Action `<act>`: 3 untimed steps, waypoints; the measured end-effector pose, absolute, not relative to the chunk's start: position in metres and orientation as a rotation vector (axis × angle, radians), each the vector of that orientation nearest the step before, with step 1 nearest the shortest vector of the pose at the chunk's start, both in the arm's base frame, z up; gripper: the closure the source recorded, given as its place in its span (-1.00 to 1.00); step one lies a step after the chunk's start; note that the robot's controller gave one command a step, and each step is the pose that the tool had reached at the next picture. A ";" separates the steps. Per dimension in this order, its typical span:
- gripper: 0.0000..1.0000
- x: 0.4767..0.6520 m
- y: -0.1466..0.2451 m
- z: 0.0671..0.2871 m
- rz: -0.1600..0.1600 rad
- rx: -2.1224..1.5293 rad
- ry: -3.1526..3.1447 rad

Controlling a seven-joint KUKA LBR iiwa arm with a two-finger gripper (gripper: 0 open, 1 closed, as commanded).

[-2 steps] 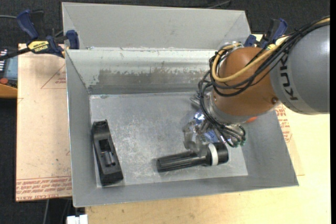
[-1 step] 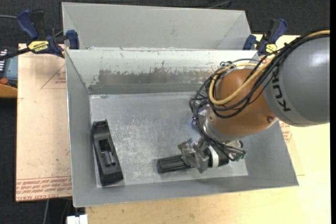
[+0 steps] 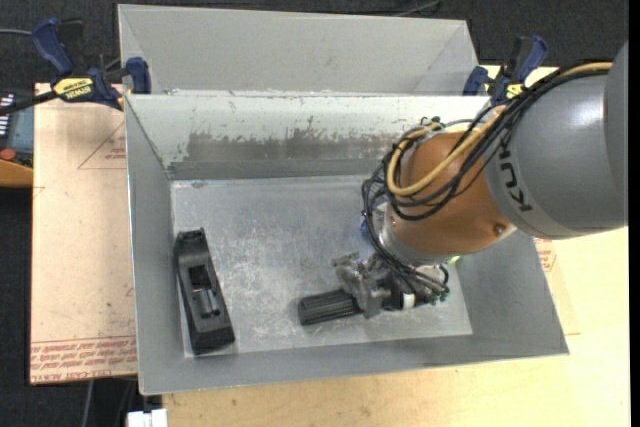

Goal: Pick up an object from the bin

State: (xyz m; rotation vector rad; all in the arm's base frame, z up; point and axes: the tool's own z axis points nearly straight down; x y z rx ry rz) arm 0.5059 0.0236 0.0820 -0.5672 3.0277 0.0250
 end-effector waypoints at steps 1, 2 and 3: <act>1.00 0.504 0.024 0.084 0.023 -0.593 3.025; 1.00 0.490 0.018 0.157 0.007 -1.163 2.849; 1.00 0.497 0.020 0.161 0.012 -1.071 2.889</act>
Offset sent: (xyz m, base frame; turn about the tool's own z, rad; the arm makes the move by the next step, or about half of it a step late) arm -0.0170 -0.0063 0.0747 -0.4073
